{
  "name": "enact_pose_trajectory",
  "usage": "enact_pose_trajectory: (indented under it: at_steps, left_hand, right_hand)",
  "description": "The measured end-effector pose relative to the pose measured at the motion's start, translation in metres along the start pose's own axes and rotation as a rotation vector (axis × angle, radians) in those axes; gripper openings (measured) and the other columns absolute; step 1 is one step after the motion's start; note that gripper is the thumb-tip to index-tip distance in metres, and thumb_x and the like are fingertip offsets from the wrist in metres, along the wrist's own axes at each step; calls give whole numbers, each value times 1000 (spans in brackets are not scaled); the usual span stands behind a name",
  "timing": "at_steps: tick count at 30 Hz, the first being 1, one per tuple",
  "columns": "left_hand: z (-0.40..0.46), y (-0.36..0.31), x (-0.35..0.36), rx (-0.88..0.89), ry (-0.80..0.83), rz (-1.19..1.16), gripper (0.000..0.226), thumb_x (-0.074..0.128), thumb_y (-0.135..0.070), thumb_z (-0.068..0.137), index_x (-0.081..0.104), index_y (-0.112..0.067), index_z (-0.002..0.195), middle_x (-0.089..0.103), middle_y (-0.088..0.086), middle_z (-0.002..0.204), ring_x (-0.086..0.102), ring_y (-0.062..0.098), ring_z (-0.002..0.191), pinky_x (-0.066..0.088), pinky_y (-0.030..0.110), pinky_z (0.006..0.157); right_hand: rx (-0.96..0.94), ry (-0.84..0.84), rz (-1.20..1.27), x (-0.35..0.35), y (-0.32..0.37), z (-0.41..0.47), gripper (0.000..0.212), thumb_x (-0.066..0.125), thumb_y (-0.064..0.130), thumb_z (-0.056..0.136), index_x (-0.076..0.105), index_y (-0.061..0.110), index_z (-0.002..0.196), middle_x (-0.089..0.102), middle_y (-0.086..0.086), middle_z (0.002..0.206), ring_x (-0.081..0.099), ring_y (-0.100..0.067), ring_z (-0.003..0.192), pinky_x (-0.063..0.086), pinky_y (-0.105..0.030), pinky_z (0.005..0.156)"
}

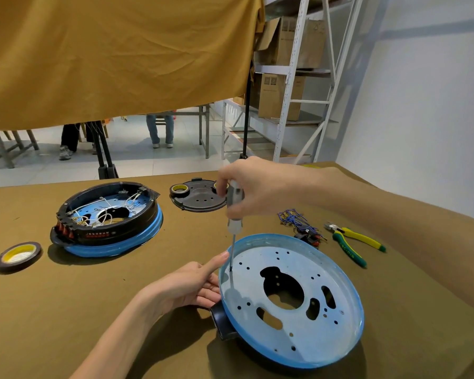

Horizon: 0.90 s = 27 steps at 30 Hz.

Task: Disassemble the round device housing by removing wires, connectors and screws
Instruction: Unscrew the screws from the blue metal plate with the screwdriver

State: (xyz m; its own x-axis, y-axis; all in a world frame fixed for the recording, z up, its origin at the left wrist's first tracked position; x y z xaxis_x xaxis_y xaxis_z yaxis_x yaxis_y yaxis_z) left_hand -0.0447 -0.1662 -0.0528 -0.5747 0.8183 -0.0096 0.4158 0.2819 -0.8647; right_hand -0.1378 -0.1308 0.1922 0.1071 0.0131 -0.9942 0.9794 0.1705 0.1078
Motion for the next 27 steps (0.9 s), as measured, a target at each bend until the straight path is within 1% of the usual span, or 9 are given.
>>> enact_pose_trajectory:
  at_steps: [2,6,10,12,17,19,21,23,27]
  left_hand:
    - [-1,-1,1,-1,-3,-1,88,66,-83,66,71,-4,106,69,6,79,63,13,65,53,23,63]
    - [-3,-2,2,-3,5,-19,88,66,-79,68,70,-2,110,69,7,81,62,14,65,53,22,62]
    - [-5,-3,4,-2,1,-24,80,64,-77,73,68,-4,106,67,7,79,60,14,65,52,23,63]
    - [-5,-3,4,-4,-4,-21,79,64,-77,73,68,-5,104,67,6,77,60,14,64,52,23,63]
    - [-4,-2,4,-10,-13,-16,88,65,-79,66,69,-2,109,68,7,79,61,15,66,53,23,64]
    - [-3,-2,3,-8,-10,-16,89,66,-80,66,69,-2,110,69,7,81,62,15,68,53,23,65]
    - [-3,-2,2,-8,-9,-20,90,67,-80,66,70,-2,111,68,7,82,61,15,67,53,23,65]
    - [-2,-2,1,-10,-15,-19,93,66,-80,67,70,0,114,69,7,82,61,14,66,53,23,64]
    - [-4,-2,3,-10,-14,-15,88,66,-79,66,70,-2,108,69,7,81,61,14,66,53,22,64]
  right_hand:
    - [-4,94,61,3,1,-4,44,78,31,84,52,33,119,61,8,100,59,-13,93,52,-32,68]
    - [67,-130,-312,-3,0,-2,51,52,70,92,56,21,106,61,4,78,60,-16,71,43,-31,51]
    - [14,-58,-62,1,1,1,33,70,40,93,57,21,116,63,4,89,61,-14,82,52,-31,63]
    - [-3,58,73,2,3,-3,51,78,27,85,49,27,127,60,5,99,57,-8,87,50,-30,66]
    - [52,-118,-264,0,3,-4,45,54,62,96,53,20,114,57,5,77,56,-11,69,38,-29,51]
    - [30,-125,-273,0,2,-3,39,56,53,99,56,17,113,61,3,80,60,-14,72,49,-33,56]
    - [-26,7,-29,2,4,-5,30,70,31,93,57,22,118,65,5,92,64,-14,83,57,-40,72]
    - [-45,119,94,2,5,-8,47,78,22,84,53,29,123,61,7,103,60,-9,89,56,-38,73]
    - [40,-40,-200,-1,0,-9,48,57,66,92,51,24,115,57,7,81,56,-9,70,37,-30,51]
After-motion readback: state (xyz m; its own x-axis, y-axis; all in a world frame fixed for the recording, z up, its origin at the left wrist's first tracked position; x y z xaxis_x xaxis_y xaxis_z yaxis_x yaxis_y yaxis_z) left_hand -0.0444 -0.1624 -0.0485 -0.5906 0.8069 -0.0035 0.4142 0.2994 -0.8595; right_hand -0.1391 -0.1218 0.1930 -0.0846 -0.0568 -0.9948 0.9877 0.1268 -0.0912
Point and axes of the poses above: each hand's wrist, its own z-axis towards the middle knuckle, its own x-axis out of the palm, y = z × x, the point moved 8 cm from there along z, towards the middle knuckle
